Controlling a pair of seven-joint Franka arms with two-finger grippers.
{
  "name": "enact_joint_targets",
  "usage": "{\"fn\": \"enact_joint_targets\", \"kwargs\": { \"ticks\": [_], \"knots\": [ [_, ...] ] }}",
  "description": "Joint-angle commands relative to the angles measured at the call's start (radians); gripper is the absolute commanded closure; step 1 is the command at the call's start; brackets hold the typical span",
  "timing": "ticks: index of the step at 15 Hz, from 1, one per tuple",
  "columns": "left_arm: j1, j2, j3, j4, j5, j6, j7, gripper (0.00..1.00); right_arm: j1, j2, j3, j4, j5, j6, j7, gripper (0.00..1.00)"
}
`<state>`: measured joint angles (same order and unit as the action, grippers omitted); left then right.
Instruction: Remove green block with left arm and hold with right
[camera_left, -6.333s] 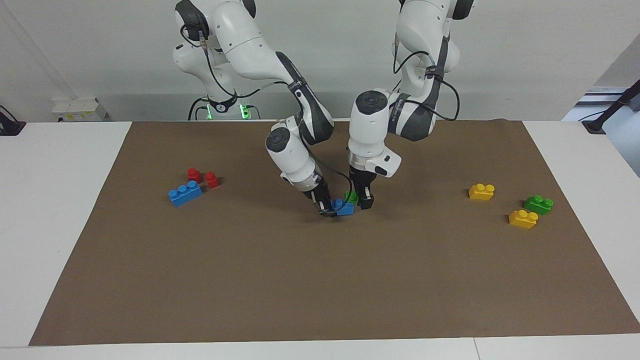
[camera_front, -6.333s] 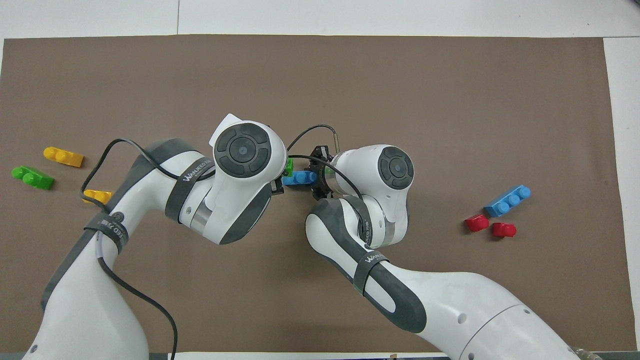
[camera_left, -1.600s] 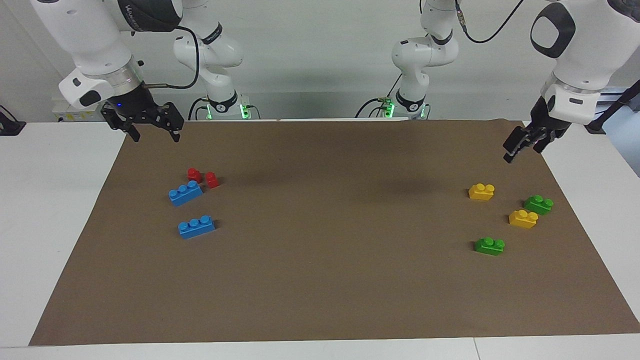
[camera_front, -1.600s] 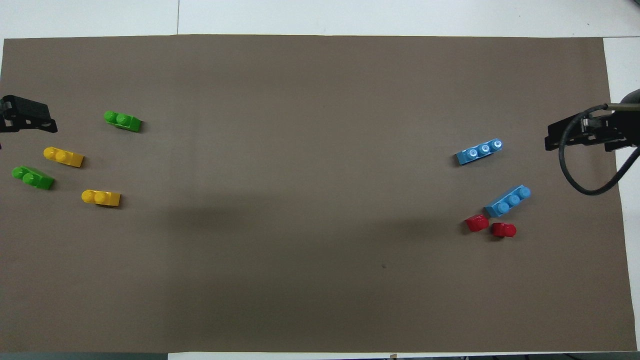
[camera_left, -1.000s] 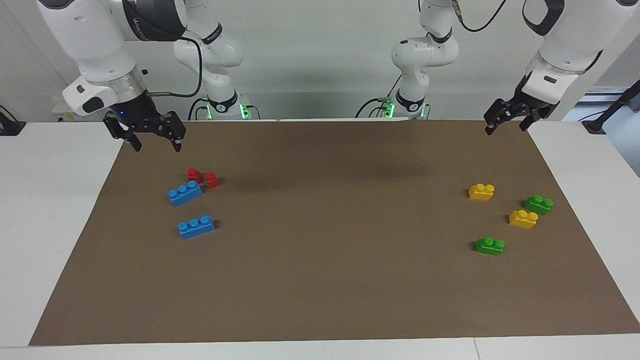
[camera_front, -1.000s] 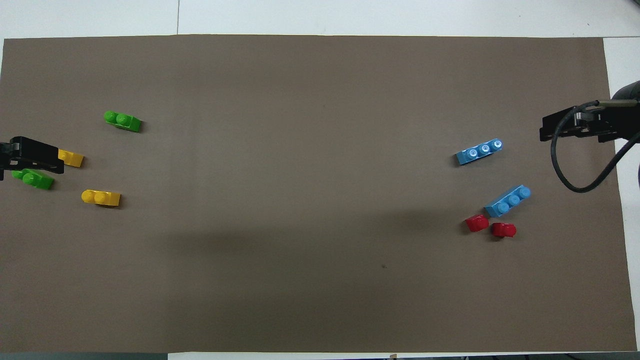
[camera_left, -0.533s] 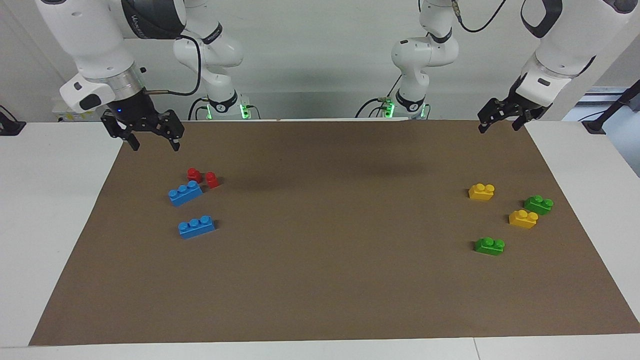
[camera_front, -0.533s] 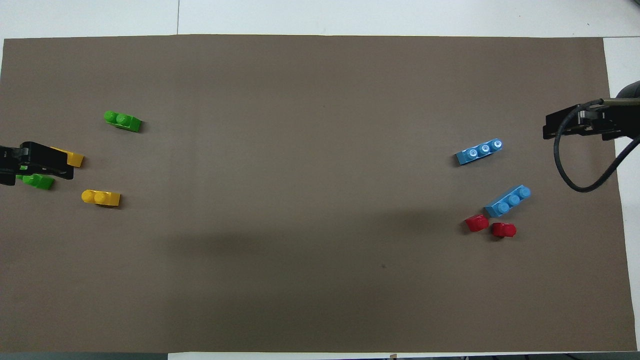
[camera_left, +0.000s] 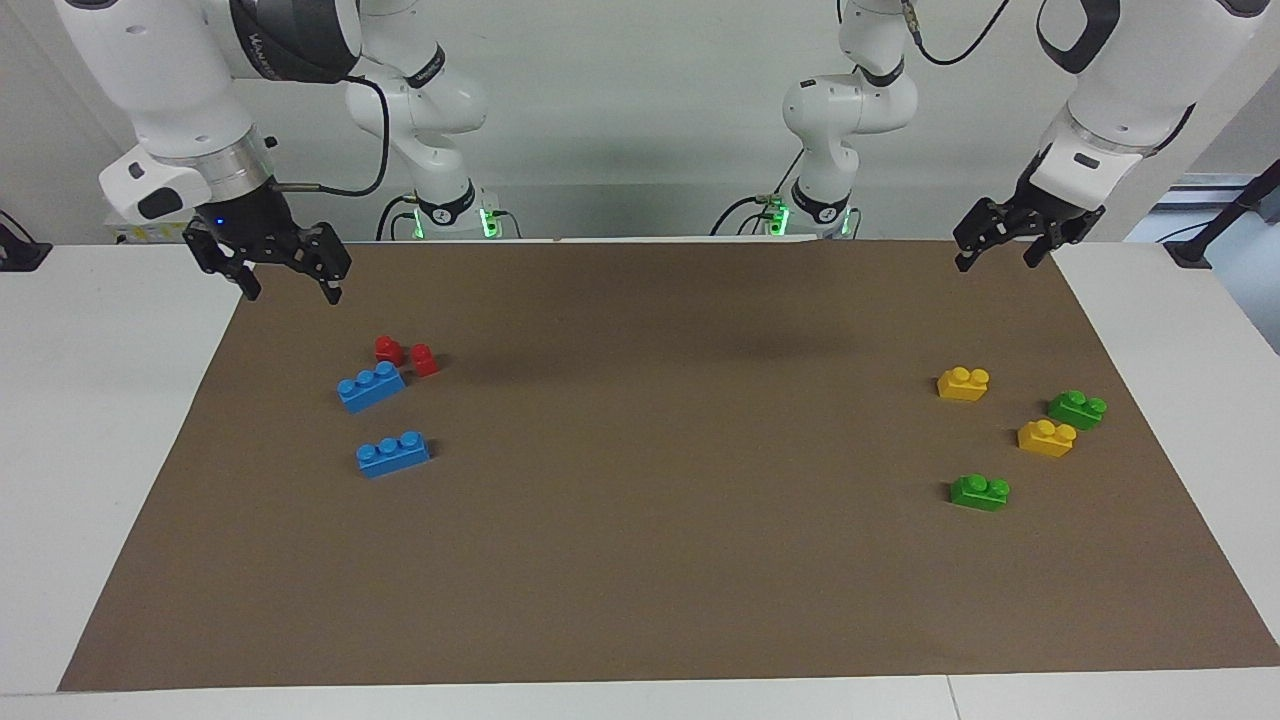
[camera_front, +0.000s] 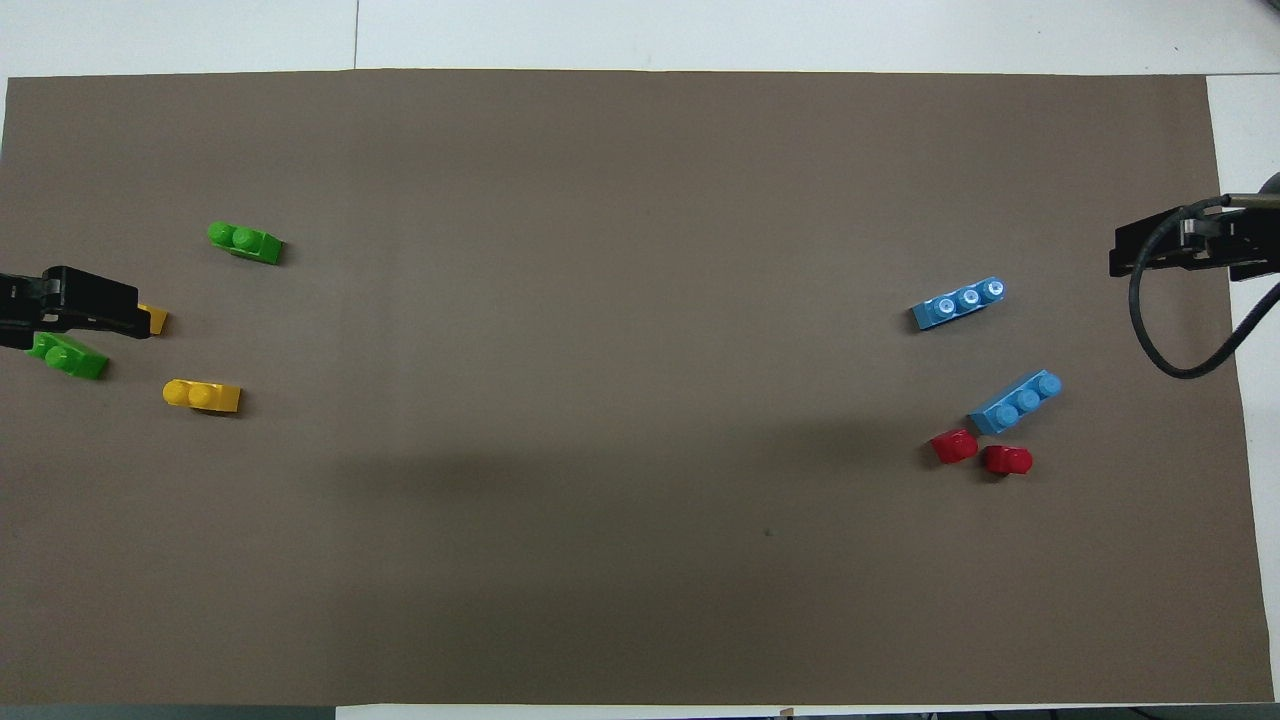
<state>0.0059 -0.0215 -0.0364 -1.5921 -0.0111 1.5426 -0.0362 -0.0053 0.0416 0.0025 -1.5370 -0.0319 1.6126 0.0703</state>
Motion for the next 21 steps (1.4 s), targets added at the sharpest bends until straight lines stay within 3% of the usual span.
{"fn": "enact_joint_targets", "kwargs": {
  "ticks": [1,6,21],
  "knots": [
    [-0.015,0.008,0.004,0.011,0.033,0.021,0.009,0.0,0.01,-0.005,-0.003,-0.001,-0.011,-0.011,0.008,0.0],
    [-0.007,0.006,0.012,0.014,-0.023,0.008,0.009,0.0,0.011,-0.011,-0.003,0.0,-0.006,-0.118,0.0,0.0],
    [0.002,-0.006,0.015,0.004,-0.018,0.016,0.016,0.0,0.011,-0.012,-0.001,-0.002,0.033,-0.112,0.005,0.0]
  ]
}}
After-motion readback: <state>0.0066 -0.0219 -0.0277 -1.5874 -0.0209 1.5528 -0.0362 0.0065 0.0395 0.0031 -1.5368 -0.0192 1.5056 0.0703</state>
